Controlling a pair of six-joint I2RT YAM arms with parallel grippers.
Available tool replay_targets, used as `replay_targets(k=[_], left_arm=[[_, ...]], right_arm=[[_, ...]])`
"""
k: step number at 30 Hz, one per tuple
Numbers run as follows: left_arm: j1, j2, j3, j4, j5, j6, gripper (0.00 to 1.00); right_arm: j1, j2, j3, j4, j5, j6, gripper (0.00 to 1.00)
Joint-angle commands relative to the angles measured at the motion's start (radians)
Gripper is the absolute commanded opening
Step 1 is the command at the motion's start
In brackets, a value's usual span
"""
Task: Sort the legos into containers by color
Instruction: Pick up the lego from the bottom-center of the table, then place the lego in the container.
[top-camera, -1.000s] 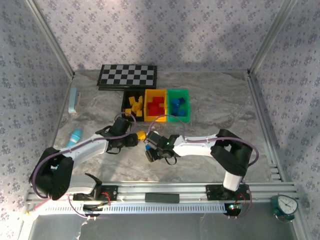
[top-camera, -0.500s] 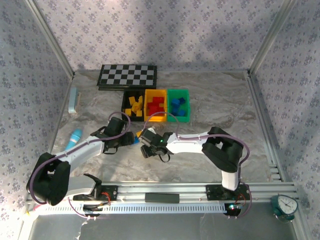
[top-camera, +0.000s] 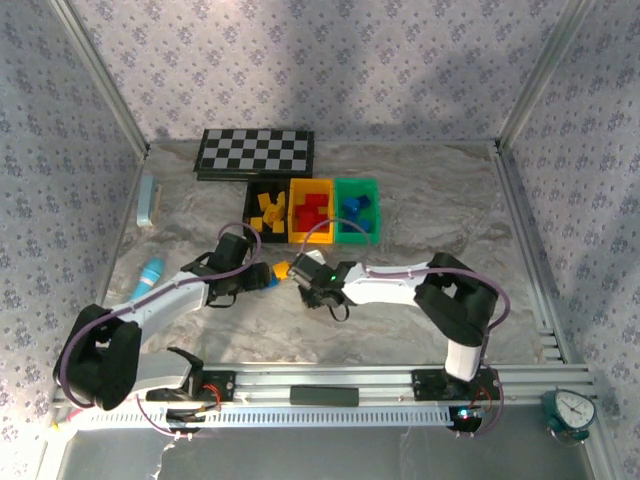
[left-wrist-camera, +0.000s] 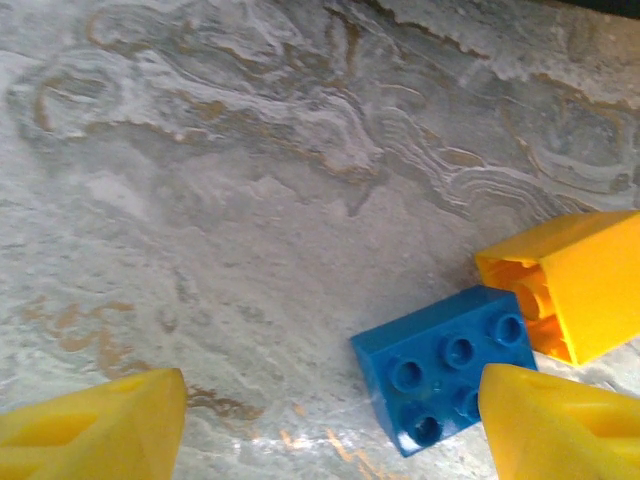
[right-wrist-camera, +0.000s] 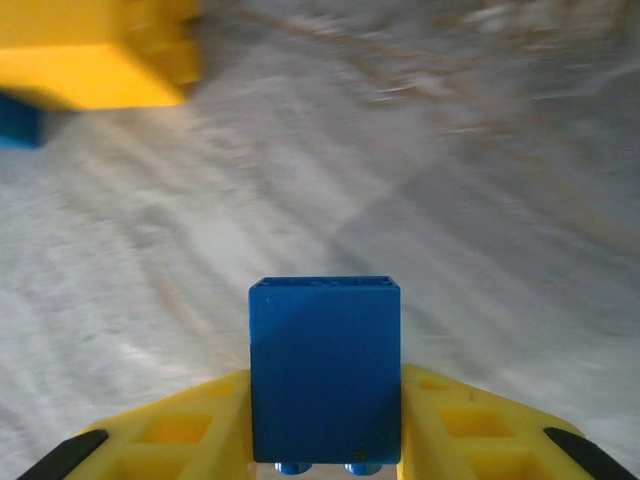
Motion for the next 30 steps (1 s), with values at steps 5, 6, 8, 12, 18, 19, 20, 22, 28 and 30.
replay_targets(k=[5, 6, 8, 12, 18, 19, 20, 22, 28, 30], left_arm=[[-0.034, 0.033, 0.002, 0.052, 0.073, 0.021, 0.75], [-0.041, 0.033, -0.001, 0.054, 0.077, 0.022, 0.75], [-0.055, 0.039, 0.001, 0.056, 0.080, 0.021, 0.74], [-0.060, 0.073, 0.025, 0.030, 0.069, 0.039, 0.74], [-0.060, 0.124, 0.097, -0.044, 0.030, 0.066, 0.73], [-0.059, 0.126, 0.100, -0.050, 0.027, 0.066, 0.73], [-0.059, 0.128, 0.101, -0.050, 0.026, 0.066, 0.73], [-0.059, 0.128, 0.102, -0.052, 0.022, 0.063, 0.72], [-0.059, 0.135, 0.110, -0.055, 0.022, 0.061, 0.64], [-0.059, 0.142, 0.114, -0.053, 0.025, 0.061, 0.64]], right_arm=[[-0.211, -0.142, -0.048, 0.011, 0.016, -0.061, 0.37], [-0.244, -0.149, -0.046, 0.020, 0.009, -0.072, 0.37], [-0.299, -0.148, -0.028, 0.026, -0.010, -0.088, 0.37], [-0.395, -0.097, 0.041, 0.041, -0.050, -0.112, 0.37], [-0.471, 0.015, 0.202, 0.038, -0.090, -0.155, 0.38], [-0.480, 0.029, 0.221, 0.038, -0.095, -0.161, 0.38], [-0.486, 0.040, 0.240, 0.037, -0.095, -0.167, 0.39], [-0.495, 0.072, 0.284, 0.012, -0.095, -0.182, 0.40], [-0.496, 0.099, 0.299, -0.001, -0.089, -0.196, 0.58], [-0.492, 0.080, 0.269, 0.015, -0.088, -0.195, 0.59]])
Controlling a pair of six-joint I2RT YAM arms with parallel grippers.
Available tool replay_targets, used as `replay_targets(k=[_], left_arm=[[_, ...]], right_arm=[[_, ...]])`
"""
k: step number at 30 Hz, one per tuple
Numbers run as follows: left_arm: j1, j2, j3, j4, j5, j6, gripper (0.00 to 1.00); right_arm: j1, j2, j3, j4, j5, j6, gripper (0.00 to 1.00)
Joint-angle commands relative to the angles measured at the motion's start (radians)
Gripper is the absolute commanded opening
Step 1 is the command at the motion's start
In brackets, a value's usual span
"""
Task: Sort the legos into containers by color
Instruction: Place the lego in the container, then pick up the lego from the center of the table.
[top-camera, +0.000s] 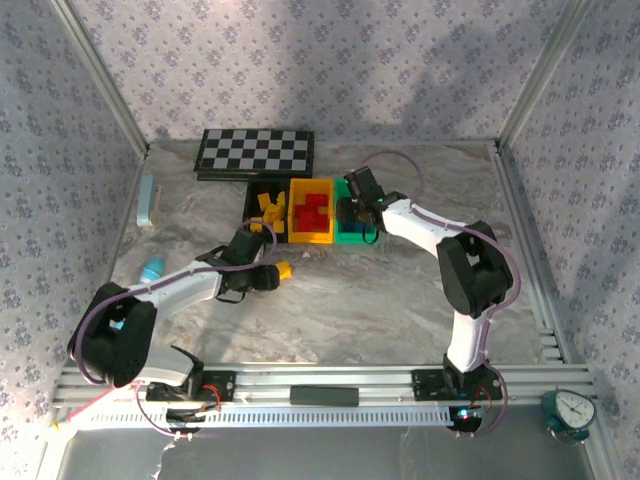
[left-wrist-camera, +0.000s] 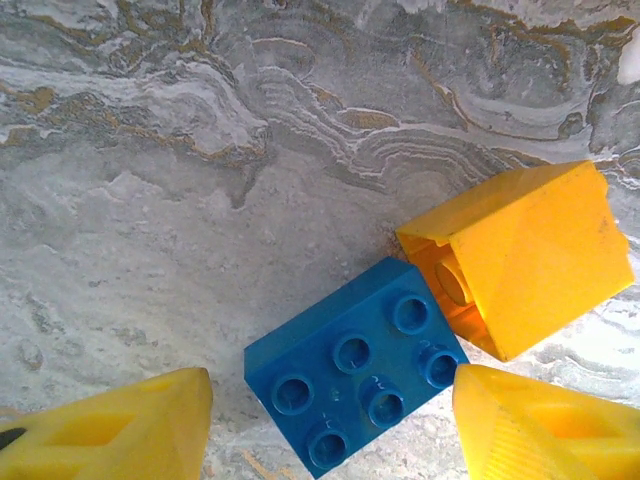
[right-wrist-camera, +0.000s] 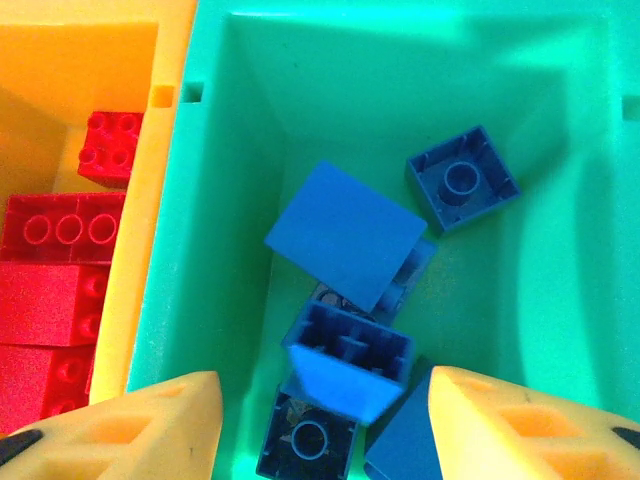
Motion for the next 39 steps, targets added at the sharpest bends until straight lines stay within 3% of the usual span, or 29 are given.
replay_targets(k=[1, 14, 22, 25, 31, 35, 39], left_arm=[[-0.003, 0.025, 0.035, -0.026, -0.009, 0.010, 0.64], [-0.010, 0.157, 0.116, -0.037, 0.006, 0.026, 0.73], [-0.025, 0.232, 0.173, -0.059, 0.008, 0.049, 0.68], [-0.041, 0.252, 0.198, -0.082, -0.003, 0.069, 0.55], [-0.068, 0.266, 0.214, -0.112, -0.059, 0.084, 0.54], [-0.069, 0.248, 0.208, -0.109, -0.065, 0.074, 0.33], [-0.073, 0.213, 0.202, -0.107, -0.076, 0.070, 0.24]], right_arm=[[0.006, -0.020, -0.033, -0.013, -0.004, -0.014, 0.60], [0.026, -0.161, -0.127, -0.013, 0.020, -0.025, 0.61], [0.049, -0.194, -0.186, -0.015, 0.027, -0.017, 0.61], [0.058, -0.204, -0.197, -0.015, 0.033, -0.016, 0.61], [0.062, -0.236, -0.219, -0.008, 0.044, -0.013, 0.61], [0.062, -0.247, -0.227, -0.009, 0.049, -0.014, 0.61], [0.064, -0.255, -0.242, -0.007, 0.051, -0.012, 0.61]])
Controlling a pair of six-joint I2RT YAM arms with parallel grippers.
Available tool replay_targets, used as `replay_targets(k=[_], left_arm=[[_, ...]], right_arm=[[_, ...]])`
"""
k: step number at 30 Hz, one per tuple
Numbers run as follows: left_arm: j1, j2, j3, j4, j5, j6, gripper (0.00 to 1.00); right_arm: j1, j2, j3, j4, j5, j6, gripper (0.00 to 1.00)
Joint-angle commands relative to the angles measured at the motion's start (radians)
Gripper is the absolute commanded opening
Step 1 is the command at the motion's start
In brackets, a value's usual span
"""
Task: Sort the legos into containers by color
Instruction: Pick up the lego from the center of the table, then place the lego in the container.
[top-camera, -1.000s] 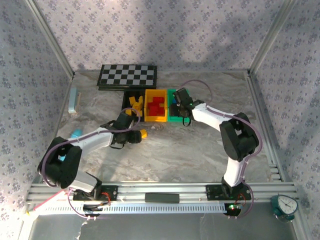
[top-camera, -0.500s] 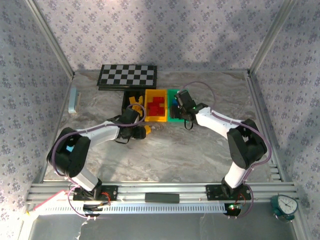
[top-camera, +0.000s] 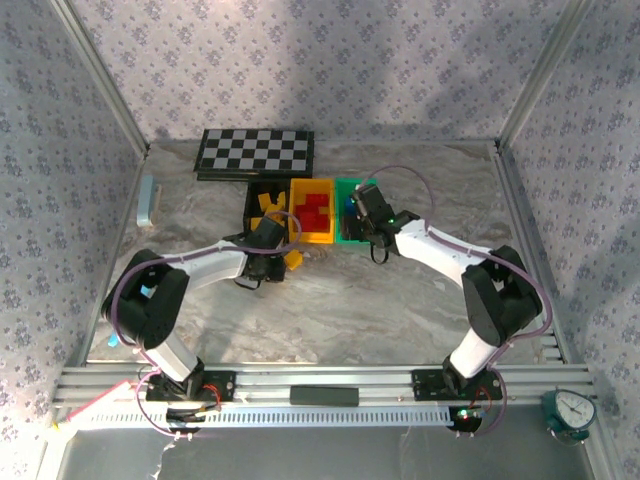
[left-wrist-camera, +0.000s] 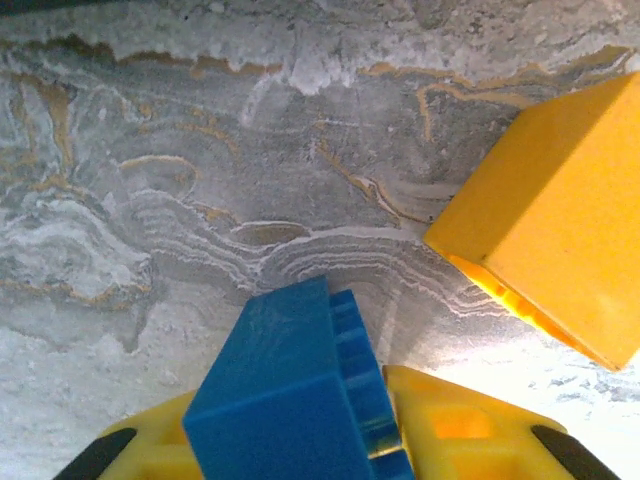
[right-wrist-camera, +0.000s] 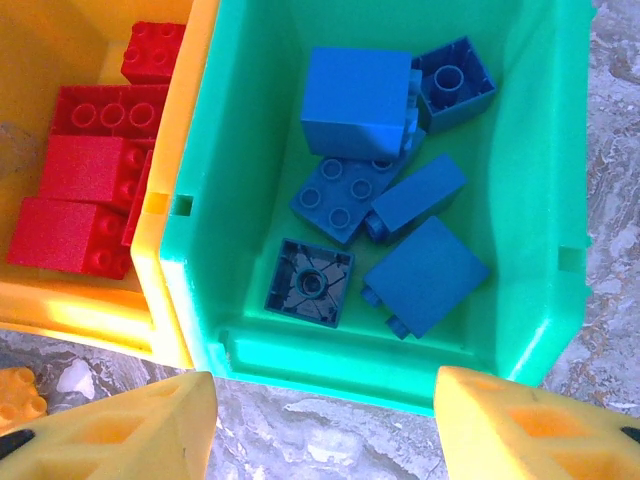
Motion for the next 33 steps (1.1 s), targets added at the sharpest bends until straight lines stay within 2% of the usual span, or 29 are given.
replay_targets(k=[1, 9, 19, 25, 33], left_arm=[[-0.007, -0.037, -0.005, -0.048, -0.010, 0.000, 0.23], [-0.013, -0.132, -0.022, -0.059, -0.032, -0.009, 0.09], [-0.013, -0.232, 0.051, -0.105, -0.014, -0.011, 0.07], [-0.023, -0.160, 0.169, -0.087, 0.041, -0.026, 0.07], [-0.075, 0.073, 0.445, -0.120, 0.076, 0.003, 0.07]], right_arm=[[0.005, -0.029, -0.027, -0.010, 0.024, -0.003, 0.61], [0.005, -0.060, -0.068, -0.010, 0.033, -0.007, 0.61], [-0.008, -0.175, -0.166, -0.052, 0.035, -0.042, 0.61], [-0.032, -0.293, -0.251, -0.071, 0.021, -0.036, 0.62], [-0.042, -0.409, -0.351, -0.085, -0.003, -0.003, 0.62]])
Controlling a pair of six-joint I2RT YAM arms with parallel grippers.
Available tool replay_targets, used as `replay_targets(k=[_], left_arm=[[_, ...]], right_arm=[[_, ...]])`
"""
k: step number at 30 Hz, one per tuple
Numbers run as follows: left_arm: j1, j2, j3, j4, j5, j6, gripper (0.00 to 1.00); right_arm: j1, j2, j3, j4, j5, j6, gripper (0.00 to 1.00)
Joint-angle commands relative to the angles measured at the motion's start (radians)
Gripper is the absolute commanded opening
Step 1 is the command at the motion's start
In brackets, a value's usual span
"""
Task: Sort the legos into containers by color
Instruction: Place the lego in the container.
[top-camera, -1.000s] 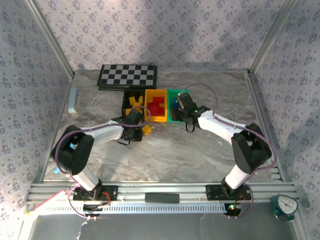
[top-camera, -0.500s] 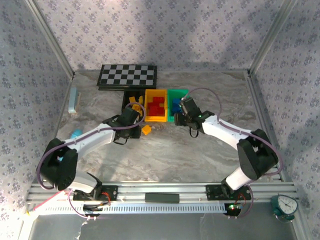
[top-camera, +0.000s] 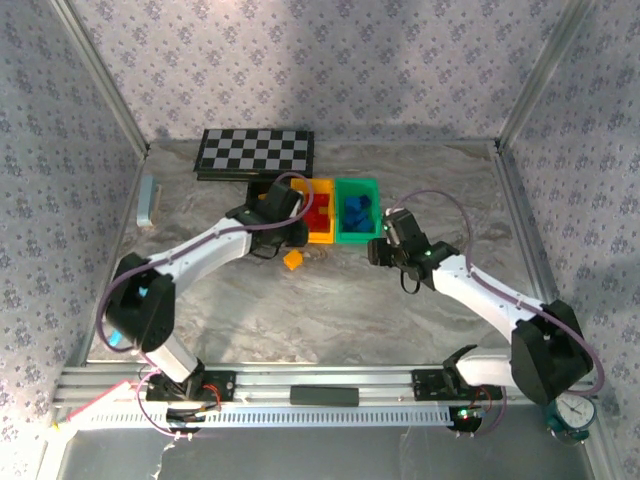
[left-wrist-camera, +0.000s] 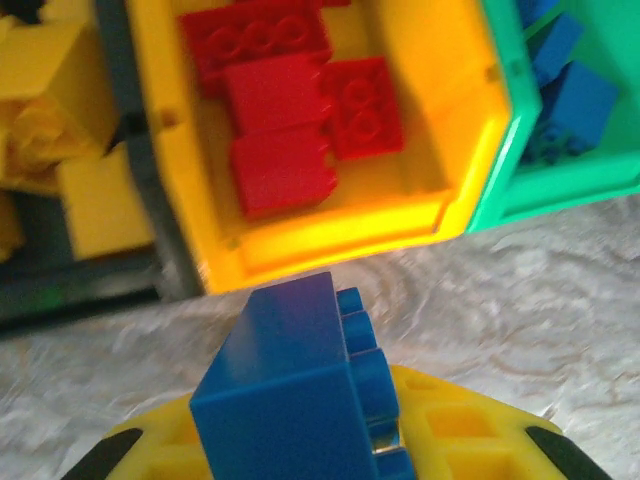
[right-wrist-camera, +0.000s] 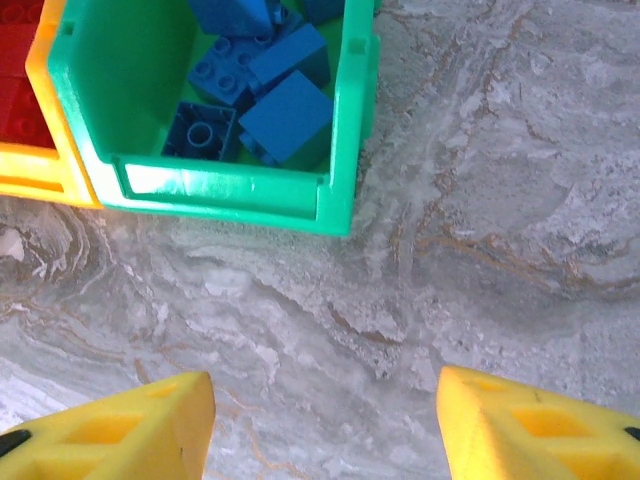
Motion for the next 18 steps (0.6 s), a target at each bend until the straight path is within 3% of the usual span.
replay_targets(k=[1, 18], left_arm=[[-0.018, 0.086, 0.121, -0.031, 0.038, 0.017, 0.07], [-0.054, 0.492, 0.687, -0.147, 0.148, 0.048, 0.09]], right_arm=[[-0.002, -0.042, -0.045, -0.028, -0.013, 0.025, 0.62], [-0.007, -0.164, -0.161, -0.067, -0.041, 0.057, 0.63]])
